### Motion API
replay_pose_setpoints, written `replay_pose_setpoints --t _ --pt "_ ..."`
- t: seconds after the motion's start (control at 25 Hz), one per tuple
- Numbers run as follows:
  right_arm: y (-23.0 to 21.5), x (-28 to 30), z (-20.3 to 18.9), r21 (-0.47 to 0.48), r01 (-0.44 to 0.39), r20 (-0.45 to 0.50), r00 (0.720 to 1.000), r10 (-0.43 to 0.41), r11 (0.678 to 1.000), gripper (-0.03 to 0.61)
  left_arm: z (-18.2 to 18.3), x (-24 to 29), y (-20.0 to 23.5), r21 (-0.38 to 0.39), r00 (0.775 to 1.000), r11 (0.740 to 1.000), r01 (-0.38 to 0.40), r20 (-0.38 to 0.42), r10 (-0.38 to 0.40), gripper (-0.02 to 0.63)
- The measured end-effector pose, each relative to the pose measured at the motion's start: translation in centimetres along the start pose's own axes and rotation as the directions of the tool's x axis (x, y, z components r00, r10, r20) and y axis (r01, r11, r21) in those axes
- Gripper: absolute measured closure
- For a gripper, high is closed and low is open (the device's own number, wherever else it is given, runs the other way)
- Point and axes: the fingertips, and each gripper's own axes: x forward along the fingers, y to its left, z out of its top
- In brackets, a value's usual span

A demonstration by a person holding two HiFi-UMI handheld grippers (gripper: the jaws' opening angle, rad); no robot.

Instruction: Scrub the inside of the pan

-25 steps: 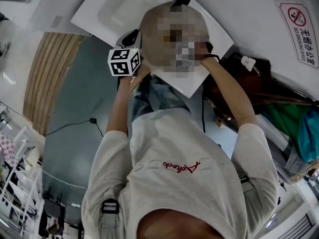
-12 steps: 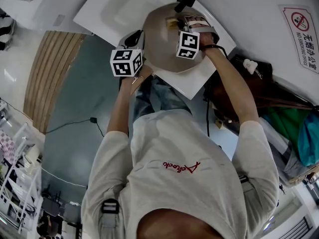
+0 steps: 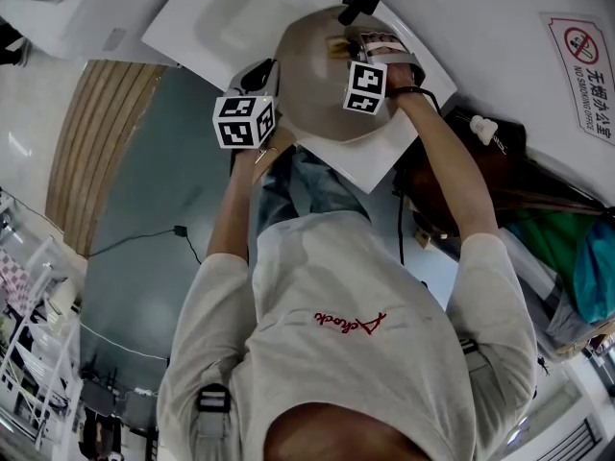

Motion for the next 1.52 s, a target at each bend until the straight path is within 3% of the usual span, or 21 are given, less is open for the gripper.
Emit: replay_pose_setpoints --t 0.68,1.12,1.52 --pt "6.5 -2.4 -0.8 -0.033 -0.137 -0.004 0.991 0.137 0.990 0.515 0.2 -0.1 -0.1 0.000 1.000 1.000 0.001 0.012 -0.001 0.589" --pt "11.6 -4.0 -0.3 -0.115 -0.264 -0.009 0.964 0.265 0.958 0.514 0.3 -0.3 -0.3 0.007 1.000 1.000 0.002 0.019 -0.002 0.589" --pt "13.5 -5.2 1.7 -0.171 -0.310 0.033 0.947 0.320 0.935 0.514 0.3 -0.3 -0.4 0.020 1.000 1.000 -0.012 0.011 0.012 0.589"
